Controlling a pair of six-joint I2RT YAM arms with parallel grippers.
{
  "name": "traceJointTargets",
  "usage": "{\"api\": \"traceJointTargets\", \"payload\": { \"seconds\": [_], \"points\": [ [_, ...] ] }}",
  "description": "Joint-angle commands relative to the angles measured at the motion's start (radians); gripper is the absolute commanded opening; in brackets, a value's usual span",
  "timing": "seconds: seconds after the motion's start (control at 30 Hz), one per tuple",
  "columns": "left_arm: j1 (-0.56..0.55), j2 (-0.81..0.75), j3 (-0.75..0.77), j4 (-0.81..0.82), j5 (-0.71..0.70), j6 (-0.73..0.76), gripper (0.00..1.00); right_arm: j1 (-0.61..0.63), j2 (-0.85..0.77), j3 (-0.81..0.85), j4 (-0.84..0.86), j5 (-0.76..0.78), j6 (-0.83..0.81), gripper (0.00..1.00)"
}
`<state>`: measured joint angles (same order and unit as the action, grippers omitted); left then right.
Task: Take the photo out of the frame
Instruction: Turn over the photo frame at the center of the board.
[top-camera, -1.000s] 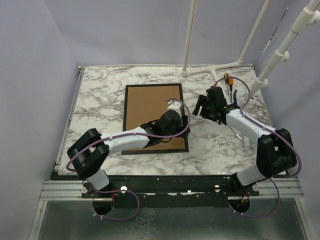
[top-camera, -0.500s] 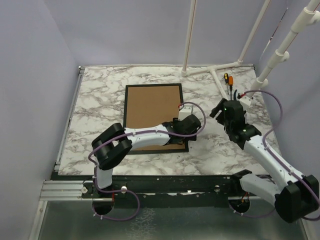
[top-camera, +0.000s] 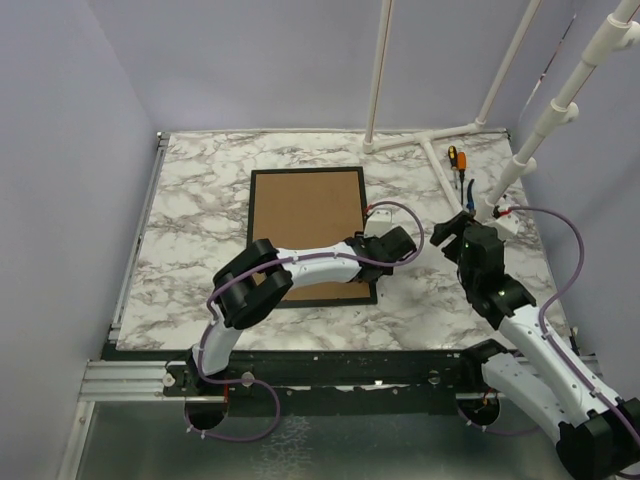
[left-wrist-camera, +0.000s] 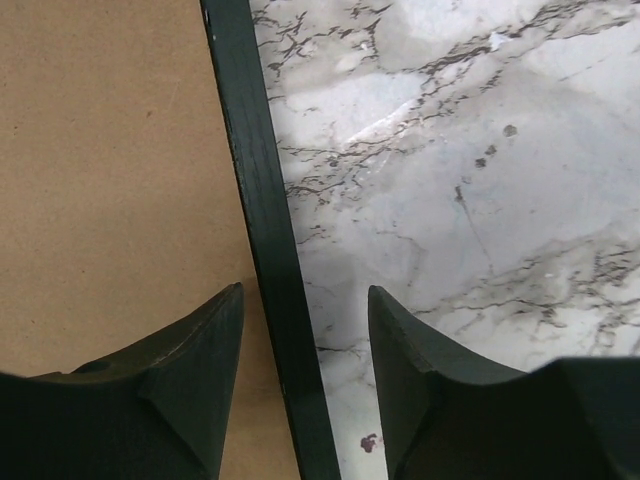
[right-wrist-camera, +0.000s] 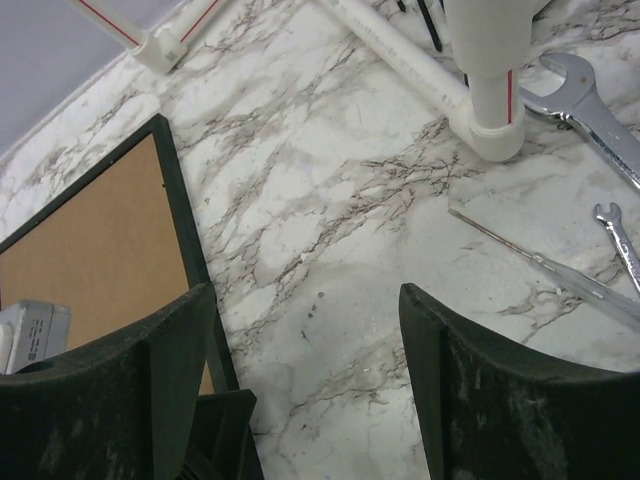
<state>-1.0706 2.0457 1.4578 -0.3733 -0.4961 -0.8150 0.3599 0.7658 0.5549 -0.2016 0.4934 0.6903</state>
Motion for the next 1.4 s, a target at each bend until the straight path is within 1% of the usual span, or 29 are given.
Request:
{"api": "traceJointTargets", "payload": {
  "seconds": [0.0,0.13,0.2,0.27,0.3,0.37,0.43,0.53,0.6,0.67,0.77,0.87,0.97,1.07,1.17,1.3,1.37],
  "points": [
    [0.003,0.059,0.040,-0.049,-0.031,-0.009,0.53,-0.001,-0.016,-0.049,0.038,-0.036,0.028,0.74],
    [0.003,0.102,0.066,-0.093,-0.060,-0.021,0.48,0.000,-0.027,-0.089,0.076,-0.158,0.024,0.70],
    [0.004,0.118,0.075,-0.117,-0.073,-0.023,0.40,-0.001,-0.049,-0.123,0.105,-0.226,0.025,0.70],
    [0.007,0.137,0.090,-0.147,-0.086,-0.016,0.29,-0.001,-0.079,-0.167,0.138,-0.290,0.036,0.70],
    [0.009,0.147,0.099,-0.178,-0.103,-0.013,0.26,-0.001,-0.098,-0.193,0.159,-0.330,0.041,0.71],
    [0.012,0.165,0.117,-0.228,-0.134,-0.007,0.22,-0.001,-0.144,-0.239,0.183,-0.377,0.066,0.71],
    [0.016,0.176,0.122,-0.263,-0.158,0.000,0.21,-0.001,-0.198,-0.283,0.193,-0.395,0.088,0.71],
    [0.023,0.179,0.111,-0.291,-0.178,0.018,0.21,-0.001,-0.268,-0.325,0.193,-0.409,0.101,0.71],
    [0.029,0.181,0.103,-0.299,-0.167,0.039,0.24,-0.001,-0.293,-0.335,0.193,-0.409,0.100,0.71],
    [0.035,0.184,0.099,-0.328,-0.165,0.060,0.25,-0.001,-0.294,-0.332,0.194,-0.411,0.097,0.71],
    [0.041,0.175,0.080,-0.395,-0.204,0.071,0.26,-0.001,-0.269,-0.320,0.183,-0.422,0.094,0.71],
    [0.044,0.114,0.021,-0.431,-0.236,0.074,0.31,0.000,-0.261,-0.332,0.193,-0.432,0.104,0.71],
    [0.044,0.049,-0.048,-0.430,-0.225,0.088,0.36,-0.001,-0.268,-0.356,0.232,-0.444,0.124,0.71],
    [0.044,0.020,-0.081,-0.426,-0.209,0.109,0.40,-0.001,-0.275,-0.383,0.268,-0.464,0.139,0.71],
    [0.046,0.030,-0.090,-0.401,-0.187,0.136,0.40,-0.001,-0.262,-0.393,0.296,-0.472,0.146,0.71],
    [0.046,0.076,-0.078,-0.407,-0.192,0.151,0.40,-0.001,-0.229,-0.392,0.322,-0.486,0.147,0.71],
    [0.046,0.093,-0.083,-0.405,-0.202,0.151,0.43,-0.001,-0.212,-0.396,0.340,-0.523,0.151,0.71]
  ]
}}
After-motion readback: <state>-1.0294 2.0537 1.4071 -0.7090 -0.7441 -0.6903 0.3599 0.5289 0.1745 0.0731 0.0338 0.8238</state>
